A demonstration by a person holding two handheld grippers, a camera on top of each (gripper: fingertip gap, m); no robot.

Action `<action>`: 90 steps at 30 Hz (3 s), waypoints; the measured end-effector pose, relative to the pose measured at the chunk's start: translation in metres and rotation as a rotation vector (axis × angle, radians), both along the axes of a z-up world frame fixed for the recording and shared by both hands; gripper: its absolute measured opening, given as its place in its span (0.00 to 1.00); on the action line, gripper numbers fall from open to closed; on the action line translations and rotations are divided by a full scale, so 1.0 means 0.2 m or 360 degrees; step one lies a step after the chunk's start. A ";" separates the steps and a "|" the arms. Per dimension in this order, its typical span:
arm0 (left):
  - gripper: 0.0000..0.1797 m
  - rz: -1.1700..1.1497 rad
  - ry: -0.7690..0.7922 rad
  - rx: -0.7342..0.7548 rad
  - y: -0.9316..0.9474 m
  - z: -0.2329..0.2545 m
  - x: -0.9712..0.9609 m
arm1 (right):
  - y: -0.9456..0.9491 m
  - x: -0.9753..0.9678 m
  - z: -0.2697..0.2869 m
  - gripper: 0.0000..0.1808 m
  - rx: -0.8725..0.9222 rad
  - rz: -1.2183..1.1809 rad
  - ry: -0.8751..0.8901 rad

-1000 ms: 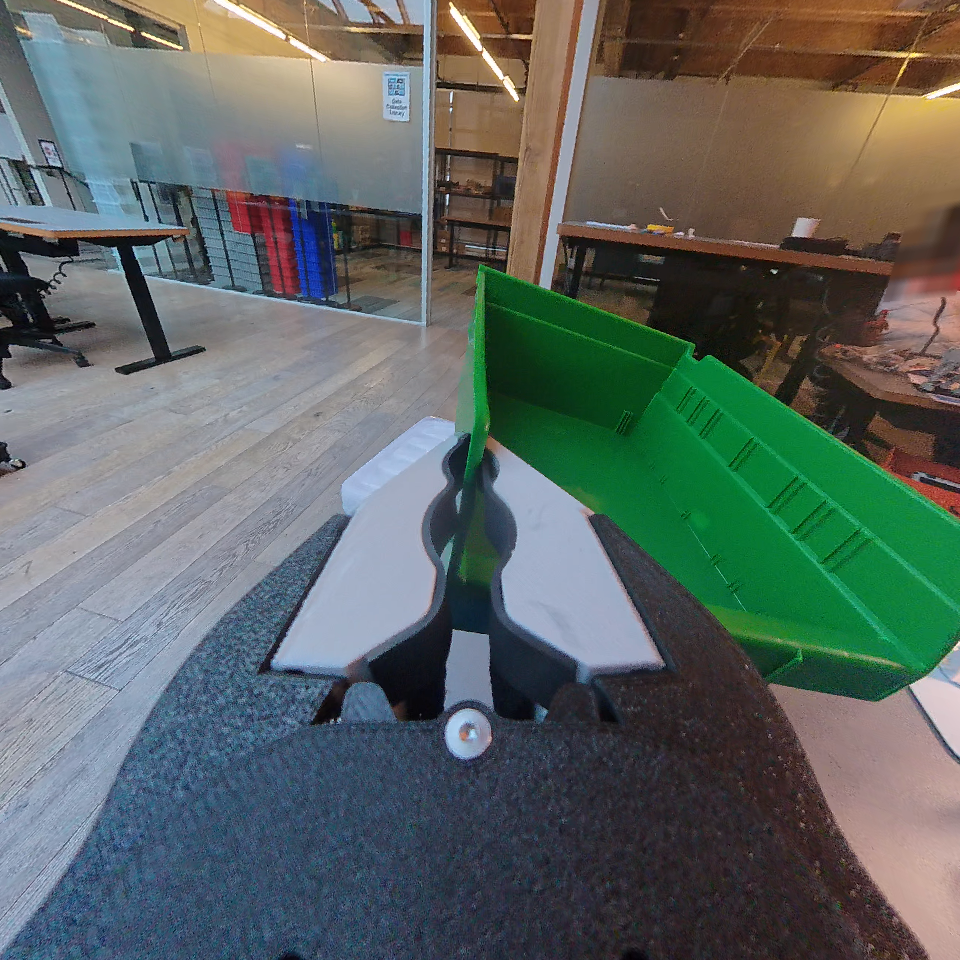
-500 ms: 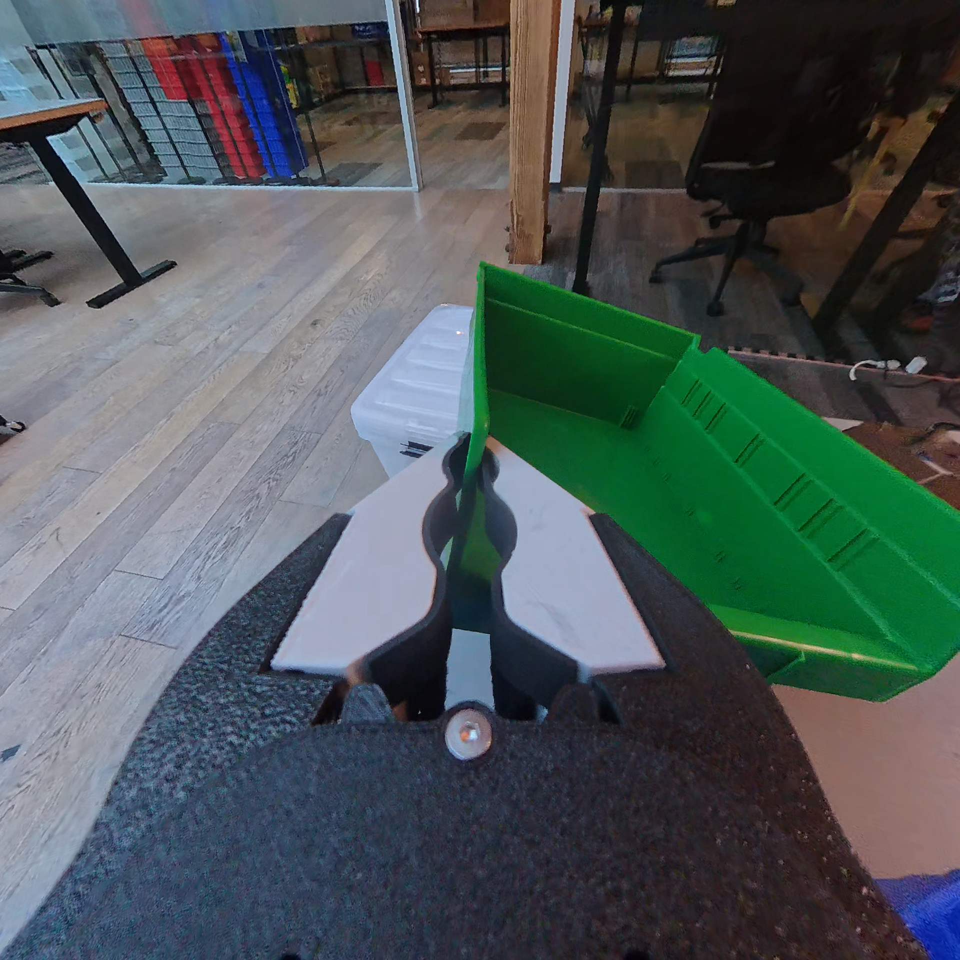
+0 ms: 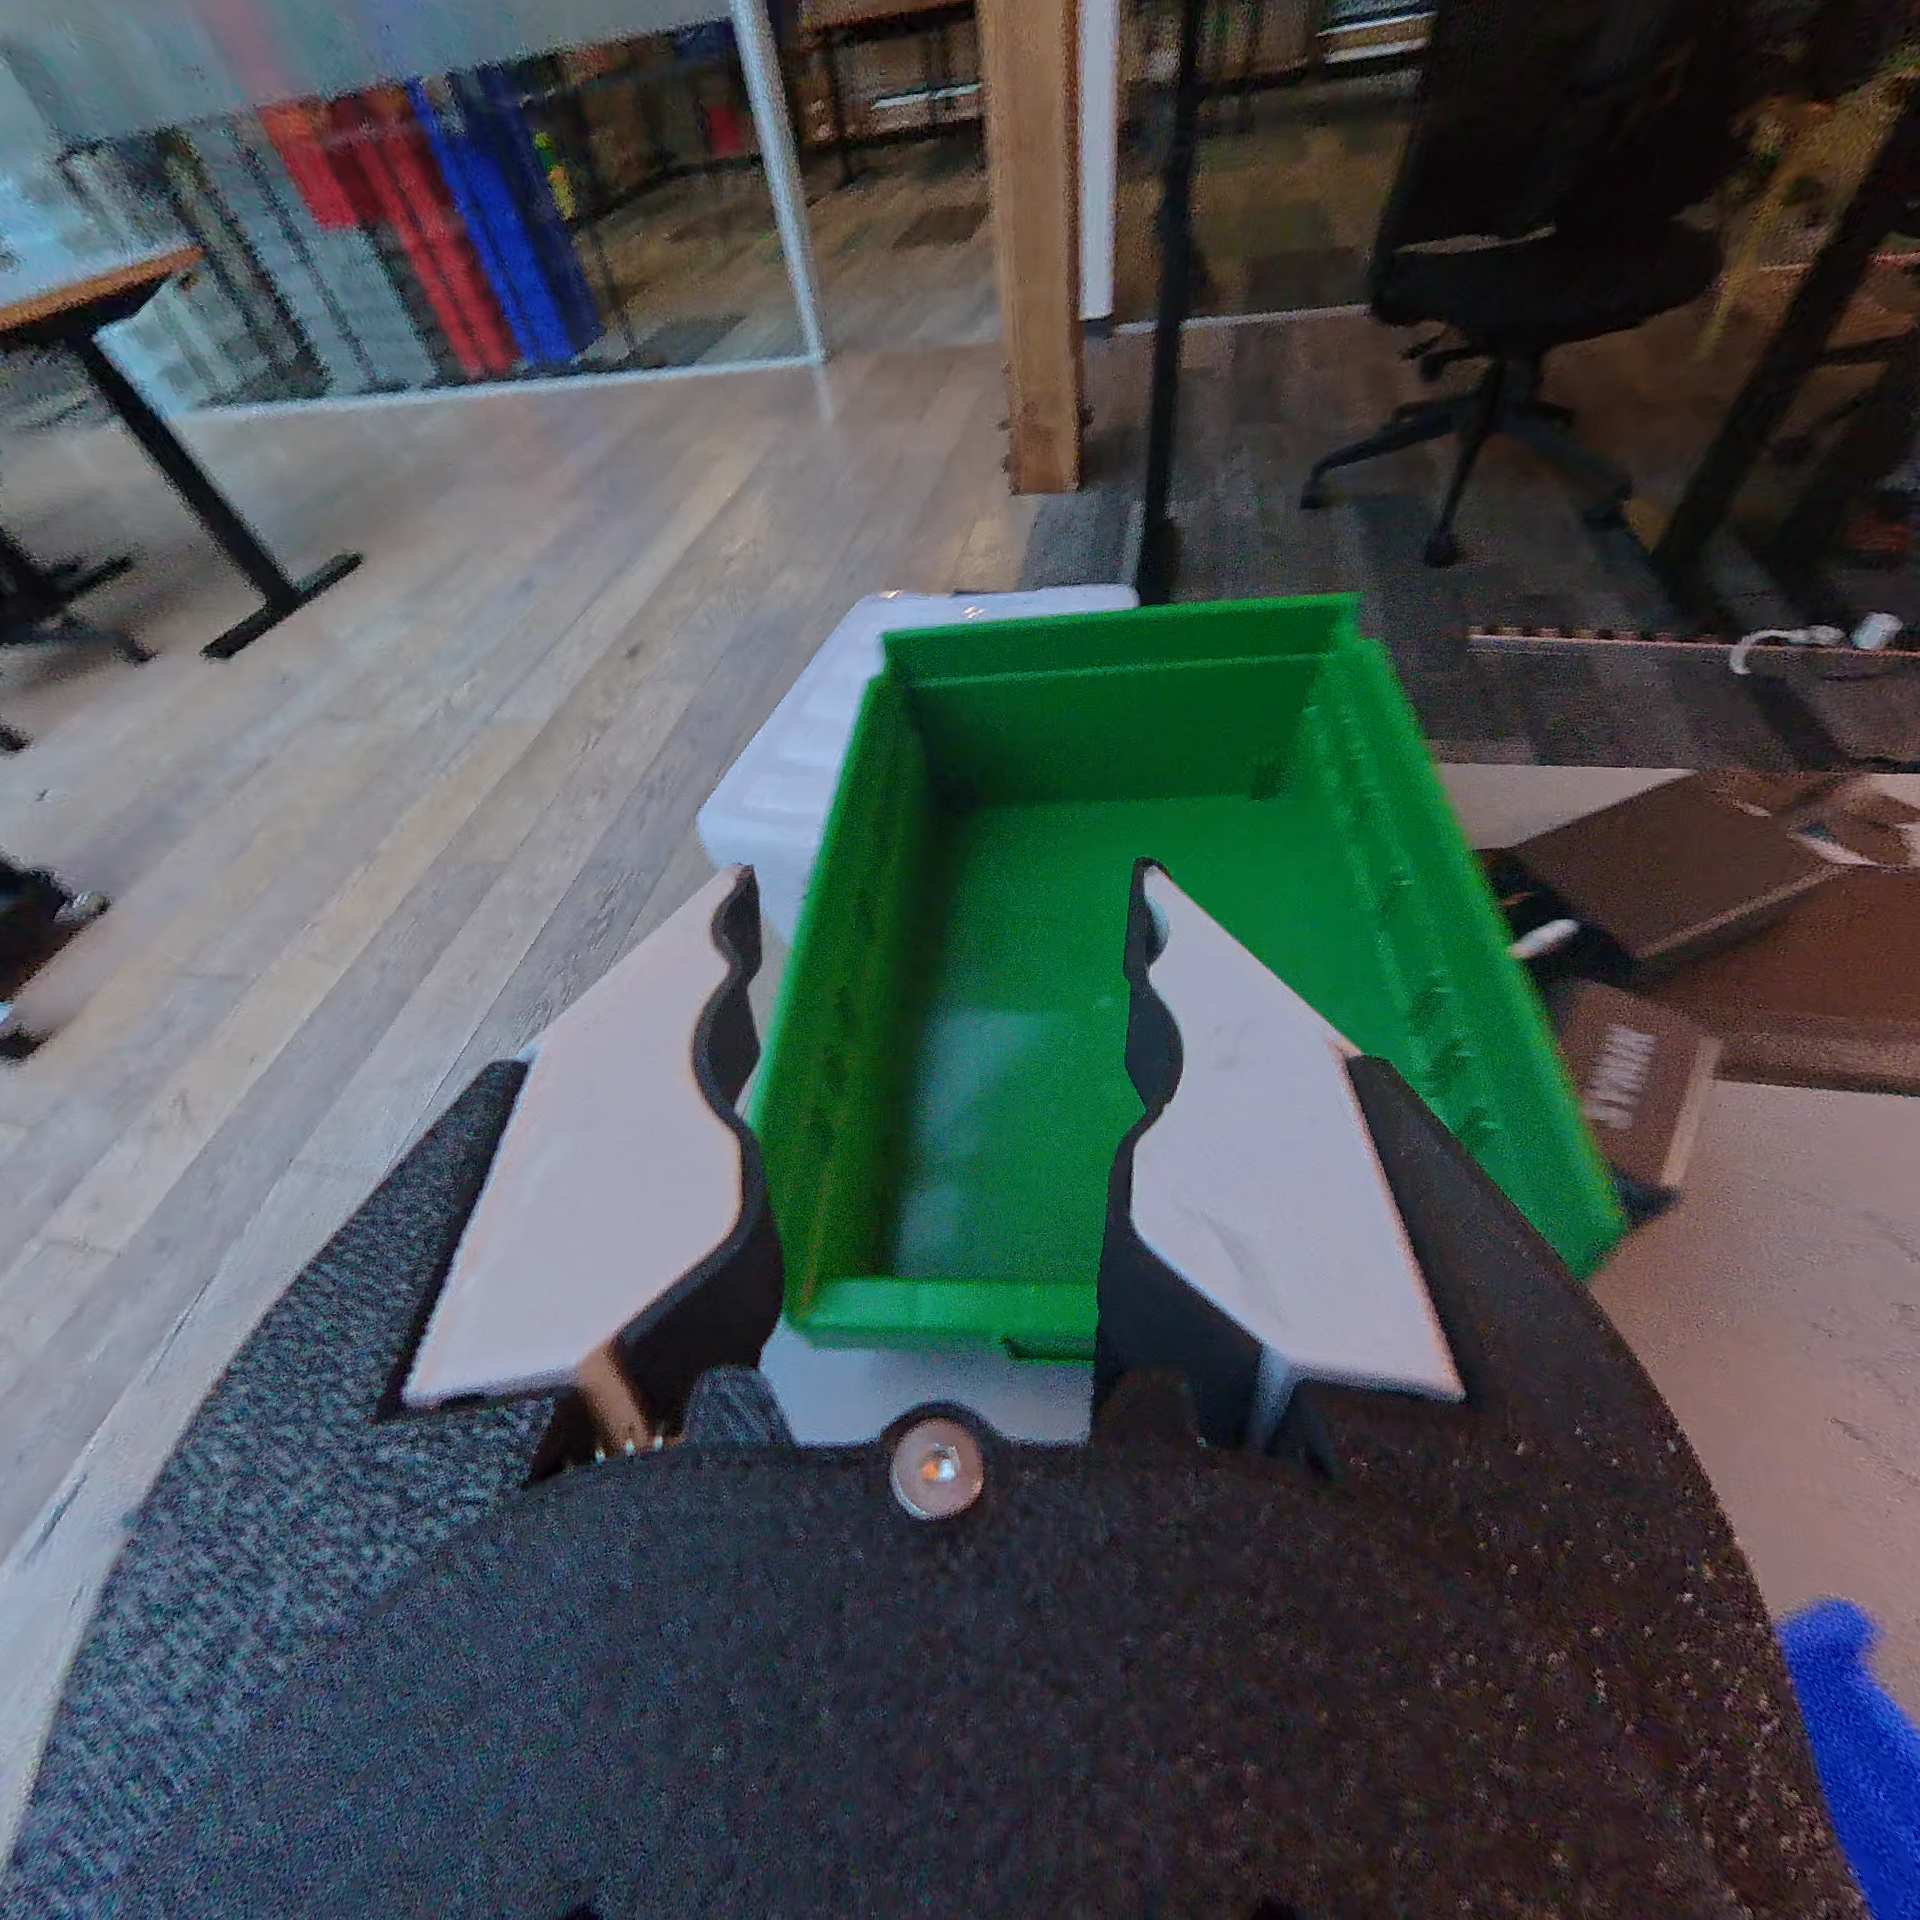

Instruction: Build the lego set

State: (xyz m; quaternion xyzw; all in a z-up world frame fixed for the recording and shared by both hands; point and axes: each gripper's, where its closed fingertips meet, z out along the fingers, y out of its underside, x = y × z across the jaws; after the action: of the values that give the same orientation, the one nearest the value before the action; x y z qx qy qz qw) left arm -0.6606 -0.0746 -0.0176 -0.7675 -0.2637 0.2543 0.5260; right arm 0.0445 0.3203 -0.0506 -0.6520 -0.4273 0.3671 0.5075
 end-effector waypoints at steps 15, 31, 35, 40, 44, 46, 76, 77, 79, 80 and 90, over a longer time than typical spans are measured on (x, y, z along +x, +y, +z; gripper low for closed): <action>0.33 -0.1816 0.0114 0.0116 1.20 0.32 2.10 | 0.01 -0.17 0.24 0.00 0.0116 0.0249 0.0095; 0.00 -0.2064 -0.0056 0.0264 1.33 0.31 2.21 | -0.14 -0.28 0.60 0.00 0.0290 0.0568 0.0273; 0.00 -0.2032 0.0027 0.0299 1.35 0.54 2.19 | -0.08 -0.31 0.79 0.00 0.0258 0.0558 0.0330; 0.00 -0.1895 0.0080 0.0449 1.47 0.91 2.07 | 0.06 -0.40 1.08 0.00 0.0352 0.0454 0.0329; 0.00 -0.1793 0.0181 0.0523 1.60 1.16 1.97 | 0.20 -0.50 1.36 0.00 0.0532 0.0328 0.0322; 0.00 -0.1751 0.0208 0.0579 1.66 1.27 1.92 | 0.27 -0.55 1.46 0.00 0.0648 0.0248 0.0306; 0.16 -0.1713 0.0753 0.0159 1.57 0.72 2.42 | 0.50 -0.66 1.38 0.00 0.0789 -0.0180 0.0357; 0.18 -0.1775 0.0790 0.0009 1.59 0.56 2.50 | 0.51 -0.66 1.38 0.00 0.0772 -0.0205 0.0375; 0.21 -0.1782 0.0954 -0.0237 1.64 0.29 2.57 | 0.51 -0.66 1.40 0.00 0.0751 -0.0234 0.0409; 0.23 -0.1753 0.1025 -0.0306 1.67 0.21 2.57 | 0.50 -0.66 1.40 0.00 0.0737 -0.0240 0.0418; 0.28 -0.1194 0.1374 -0.0298 1.86 0.55 2.13 | 0.48 -0.64 1.60 0.00 0.0619 -0.0247 0.0691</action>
State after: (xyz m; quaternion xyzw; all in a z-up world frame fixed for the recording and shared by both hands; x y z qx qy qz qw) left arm -0.2341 0.2974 0.0920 -0.6785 0.2885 0.3628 0.5699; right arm -0.0831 0.4166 0.2703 -0.4794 -0.3201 0.3693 0.7289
